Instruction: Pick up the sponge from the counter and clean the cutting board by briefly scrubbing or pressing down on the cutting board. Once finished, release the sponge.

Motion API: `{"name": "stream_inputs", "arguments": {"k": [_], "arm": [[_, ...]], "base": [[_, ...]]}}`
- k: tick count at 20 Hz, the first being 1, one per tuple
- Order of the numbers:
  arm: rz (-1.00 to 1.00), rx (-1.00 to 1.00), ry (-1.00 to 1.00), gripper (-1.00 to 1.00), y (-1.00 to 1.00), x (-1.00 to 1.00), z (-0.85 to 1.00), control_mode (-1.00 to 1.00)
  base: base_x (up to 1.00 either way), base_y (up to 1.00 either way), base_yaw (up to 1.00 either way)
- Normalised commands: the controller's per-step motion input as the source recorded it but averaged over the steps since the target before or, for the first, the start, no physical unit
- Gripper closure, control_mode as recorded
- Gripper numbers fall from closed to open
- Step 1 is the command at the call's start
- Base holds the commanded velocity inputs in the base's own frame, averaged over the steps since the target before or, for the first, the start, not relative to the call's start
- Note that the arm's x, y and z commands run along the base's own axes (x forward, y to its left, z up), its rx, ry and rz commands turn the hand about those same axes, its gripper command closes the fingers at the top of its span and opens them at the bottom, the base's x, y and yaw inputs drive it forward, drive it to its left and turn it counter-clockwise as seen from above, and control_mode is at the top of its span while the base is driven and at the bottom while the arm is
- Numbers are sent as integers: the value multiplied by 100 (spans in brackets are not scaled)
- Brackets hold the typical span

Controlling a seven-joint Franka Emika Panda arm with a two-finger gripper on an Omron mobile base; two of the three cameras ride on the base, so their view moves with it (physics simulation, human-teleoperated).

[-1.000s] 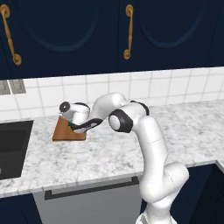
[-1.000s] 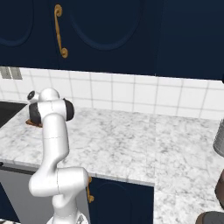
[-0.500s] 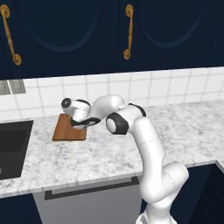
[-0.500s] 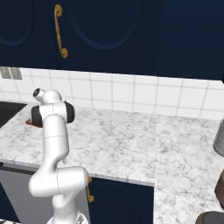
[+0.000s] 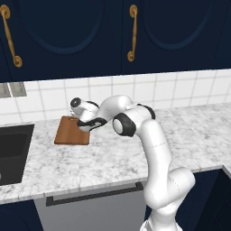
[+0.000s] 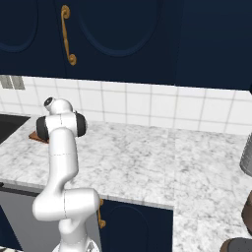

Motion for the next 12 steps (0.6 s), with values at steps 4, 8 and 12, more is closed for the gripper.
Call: {"name": "stream_inputs", "arguments": {"k": [4,8,12], "arm": [[0,-1,1,100,1,-55,-29,-100],[0,0,-11,100,0,-93,-22,-100],[0,-1,-22,100,-4,-96,-67,-100]], "base": [[0,0,0],[0,0,0],[0,0,0]]}}
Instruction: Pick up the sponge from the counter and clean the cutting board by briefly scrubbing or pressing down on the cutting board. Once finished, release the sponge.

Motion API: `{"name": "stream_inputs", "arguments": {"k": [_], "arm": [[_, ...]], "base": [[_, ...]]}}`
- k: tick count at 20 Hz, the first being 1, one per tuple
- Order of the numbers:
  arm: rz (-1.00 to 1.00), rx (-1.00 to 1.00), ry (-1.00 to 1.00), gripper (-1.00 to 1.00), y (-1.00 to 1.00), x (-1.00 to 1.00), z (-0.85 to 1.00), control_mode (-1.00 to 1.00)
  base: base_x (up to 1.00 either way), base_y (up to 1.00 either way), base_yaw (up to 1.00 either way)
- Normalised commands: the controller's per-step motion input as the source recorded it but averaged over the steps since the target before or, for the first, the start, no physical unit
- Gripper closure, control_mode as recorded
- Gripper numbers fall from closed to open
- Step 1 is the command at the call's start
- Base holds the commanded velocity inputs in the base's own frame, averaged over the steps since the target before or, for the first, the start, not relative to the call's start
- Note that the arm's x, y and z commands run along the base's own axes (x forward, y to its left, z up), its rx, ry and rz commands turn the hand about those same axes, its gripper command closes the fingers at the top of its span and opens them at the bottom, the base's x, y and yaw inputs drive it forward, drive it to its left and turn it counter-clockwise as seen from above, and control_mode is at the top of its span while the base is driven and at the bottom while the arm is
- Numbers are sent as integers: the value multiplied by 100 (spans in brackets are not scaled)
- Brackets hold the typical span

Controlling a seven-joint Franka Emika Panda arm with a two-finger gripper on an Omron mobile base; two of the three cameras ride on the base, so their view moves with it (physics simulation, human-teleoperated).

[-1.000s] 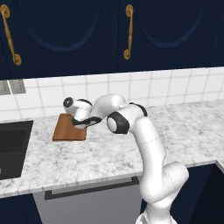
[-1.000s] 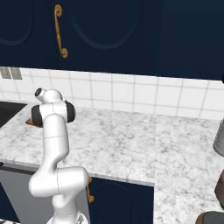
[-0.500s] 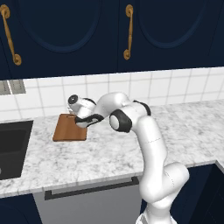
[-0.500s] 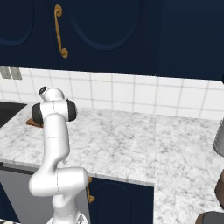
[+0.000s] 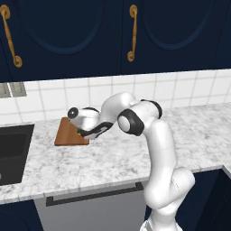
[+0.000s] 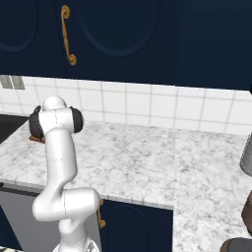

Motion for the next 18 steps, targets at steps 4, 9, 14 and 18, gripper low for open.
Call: {"name": "stream_inputs", "arguments": {"k": [4,9,14,18], "arm": [[1,0,-24,100,-8,-100,-59,-100],[0,1,6,100,-10,-71,19,-100],[0,9,13,100,-41,-3,100,-100],[-1,3,24,100,-30,4,45,-100]], "base": [[0,0,0],[0,0,0],[0,0,0],[0,0,0]]}}
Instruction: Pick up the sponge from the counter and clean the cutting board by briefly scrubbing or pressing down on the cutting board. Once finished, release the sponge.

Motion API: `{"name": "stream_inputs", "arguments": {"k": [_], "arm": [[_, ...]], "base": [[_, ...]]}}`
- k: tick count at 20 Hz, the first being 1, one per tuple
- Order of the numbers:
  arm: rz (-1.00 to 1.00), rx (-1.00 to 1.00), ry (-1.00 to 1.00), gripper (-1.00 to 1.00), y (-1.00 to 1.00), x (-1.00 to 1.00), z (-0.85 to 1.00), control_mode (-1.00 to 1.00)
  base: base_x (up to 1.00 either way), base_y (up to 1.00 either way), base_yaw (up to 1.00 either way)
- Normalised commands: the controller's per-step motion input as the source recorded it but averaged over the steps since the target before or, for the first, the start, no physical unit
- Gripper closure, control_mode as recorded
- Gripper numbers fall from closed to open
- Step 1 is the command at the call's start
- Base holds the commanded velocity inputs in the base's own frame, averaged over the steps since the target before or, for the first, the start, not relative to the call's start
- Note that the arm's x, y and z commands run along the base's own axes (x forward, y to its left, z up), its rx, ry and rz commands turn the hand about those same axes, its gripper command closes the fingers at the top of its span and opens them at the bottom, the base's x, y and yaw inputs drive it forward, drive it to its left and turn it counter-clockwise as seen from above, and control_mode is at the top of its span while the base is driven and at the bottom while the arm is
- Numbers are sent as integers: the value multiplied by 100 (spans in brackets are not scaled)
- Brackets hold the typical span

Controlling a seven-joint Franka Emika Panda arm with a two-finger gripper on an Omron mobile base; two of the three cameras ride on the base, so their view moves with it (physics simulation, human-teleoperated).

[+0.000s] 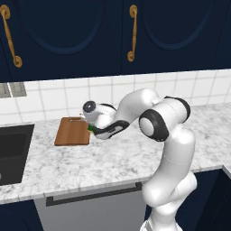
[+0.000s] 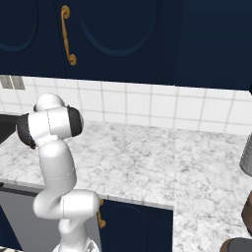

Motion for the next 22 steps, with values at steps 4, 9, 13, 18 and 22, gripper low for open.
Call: {"name": "stream_inputs", "arguments": {"k": [4,9,13,18,22], "arm": [[-1,0,23,100,-39,5,-21,-100],[0,3,14,100,-42,0,-60,-100],[0,10,12,100,-30,0,-81,-100],[0,5,10,-100,-10,1,-69,-100],[0,0,8,-100,0,5,-23,-100]], "base": [[0,0,0],[0,0,0],[0,0,0],[0,0,0],[0,0,0]]}}
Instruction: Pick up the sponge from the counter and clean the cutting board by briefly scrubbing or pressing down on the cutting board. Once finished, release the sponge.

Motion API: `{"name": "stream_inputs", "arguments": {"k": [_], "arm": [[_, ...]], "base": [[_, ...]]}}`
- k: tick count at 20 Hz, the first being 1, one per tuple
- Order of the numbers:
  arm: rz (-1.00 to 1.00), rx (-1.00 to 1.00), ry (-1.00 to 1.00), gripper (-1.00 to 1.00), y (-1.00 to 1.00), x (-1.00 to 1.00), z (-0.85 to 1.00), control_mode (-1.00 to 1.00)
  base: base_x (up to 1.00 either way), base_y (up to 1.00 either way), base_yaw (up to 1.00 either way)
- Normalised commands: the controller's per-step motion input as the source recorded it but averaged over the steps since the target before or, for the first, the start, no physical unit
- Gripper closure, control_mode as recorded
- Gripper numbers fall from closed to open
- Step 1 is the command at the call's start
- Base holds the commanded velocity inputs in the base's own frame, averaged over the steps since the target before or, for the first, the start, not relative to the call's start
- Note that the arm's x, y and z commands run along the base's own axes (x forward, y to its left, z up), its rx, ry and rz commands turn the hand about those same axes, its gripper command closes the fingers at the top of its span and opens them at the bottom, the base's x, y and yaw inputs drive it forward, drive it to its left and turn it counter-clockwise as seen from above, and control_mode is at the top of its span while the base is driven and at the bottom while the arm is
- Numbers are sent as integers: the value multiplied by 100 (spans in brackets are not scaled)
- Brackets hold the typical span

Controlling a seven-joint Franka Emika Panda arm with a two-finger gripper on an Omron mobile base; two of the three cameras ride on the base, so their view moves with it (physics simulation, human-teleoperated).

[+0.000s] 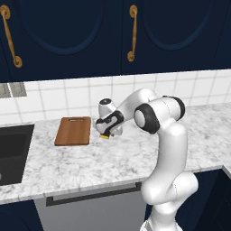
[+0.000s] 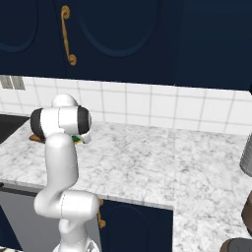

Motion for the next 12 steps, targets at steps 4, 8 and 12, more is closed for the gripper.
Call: {"name": "stream_inputs", "arguments": {"k": [4,8,12], "arm": [[0,0,0,-100,0,0,0,-100],[0,0,-4,-100,0,-2,1,-100],[0,0,-9,-100,-6,-44,52,-100]], "base": [[0,0,0],[0,0,0],[0,0,0]]}}
